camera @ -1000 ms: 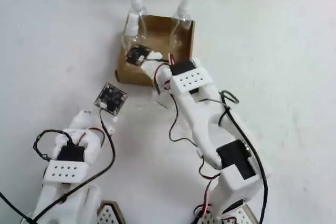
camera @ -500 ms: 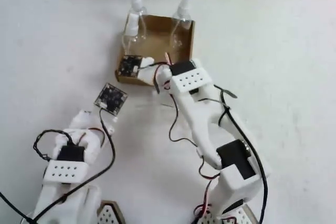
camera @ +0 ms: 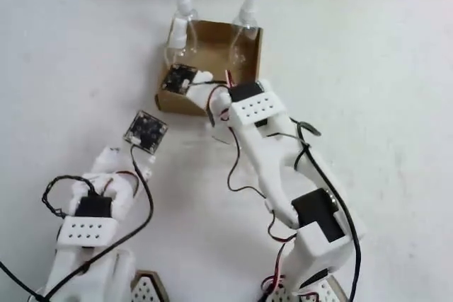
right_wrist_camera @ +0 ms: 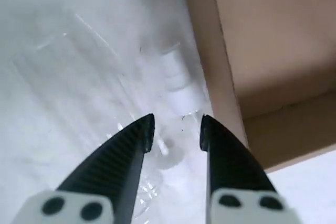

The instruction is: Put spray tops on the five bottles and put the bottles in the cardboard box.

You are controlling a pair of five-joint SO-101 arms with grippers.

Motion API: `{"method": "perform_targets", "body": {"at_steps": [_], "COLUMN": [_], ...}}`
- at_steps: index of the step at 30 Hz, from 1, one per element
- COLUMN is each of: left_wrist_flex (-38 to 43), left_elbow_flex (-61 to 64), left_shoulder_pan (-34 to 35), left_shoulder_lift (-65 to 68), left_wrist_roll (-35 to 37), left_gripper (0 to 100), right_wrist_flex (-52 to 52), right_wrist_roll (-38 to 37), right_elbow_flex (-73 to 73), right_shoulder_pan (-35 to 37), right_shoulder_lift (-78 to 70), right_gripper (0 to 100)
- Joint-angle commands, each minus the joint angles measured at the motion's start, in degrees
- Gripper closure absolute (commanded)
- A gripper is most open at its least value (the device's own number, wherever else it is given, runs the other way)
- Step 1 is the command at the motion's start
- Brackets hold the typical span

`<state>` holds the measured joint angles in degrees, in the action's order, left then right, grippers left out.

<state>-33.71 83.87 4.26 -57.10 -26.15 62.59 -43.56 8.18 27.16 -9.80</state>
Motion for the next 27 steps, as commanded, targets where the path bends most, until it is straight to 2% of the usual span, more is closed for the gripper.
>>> {"method": "perform_targets", "body": {"at_steps": [1, 8, 12, 18, 27], "left_wrist_flex": [-1.76, -3.16, -3.6, -6.24, -6.51], "left_elbow_flex": [-3.6, -3.43, -3.43, -4.66, -4.75], "left_shoulder_pan": [2.59, 2.24, 2.68, 8.92, 9.36], "left_shoulder_lift": [-0.13, -0.13, -0.13, -0.13, -0.13], "left_wrist_roll": [-0.35, -0.79, -0.79, -0.26, -0.26], "left_gripper": [98, 98, 98, 98, 98], "right_wrist_flex": [-0.04, 2.07, 5.32, 6.9, 1.19], "right_wrist_roll": [3.96, 13.89, 14.51, 3.08, -7.21], "right_elbow_flex": [-2.55, -7.91, -9.58, -6.15, -5.27], "right_shoulder_pan": [0.4, -0.31, -0.57, 0.22, 0.4], "right_shoulder_lift": [3.3, 3.21, 3.21, 0.75, -6.9], "right_gripper": [88.5, 88.5, 88.5, 88.6, 88.2]}}
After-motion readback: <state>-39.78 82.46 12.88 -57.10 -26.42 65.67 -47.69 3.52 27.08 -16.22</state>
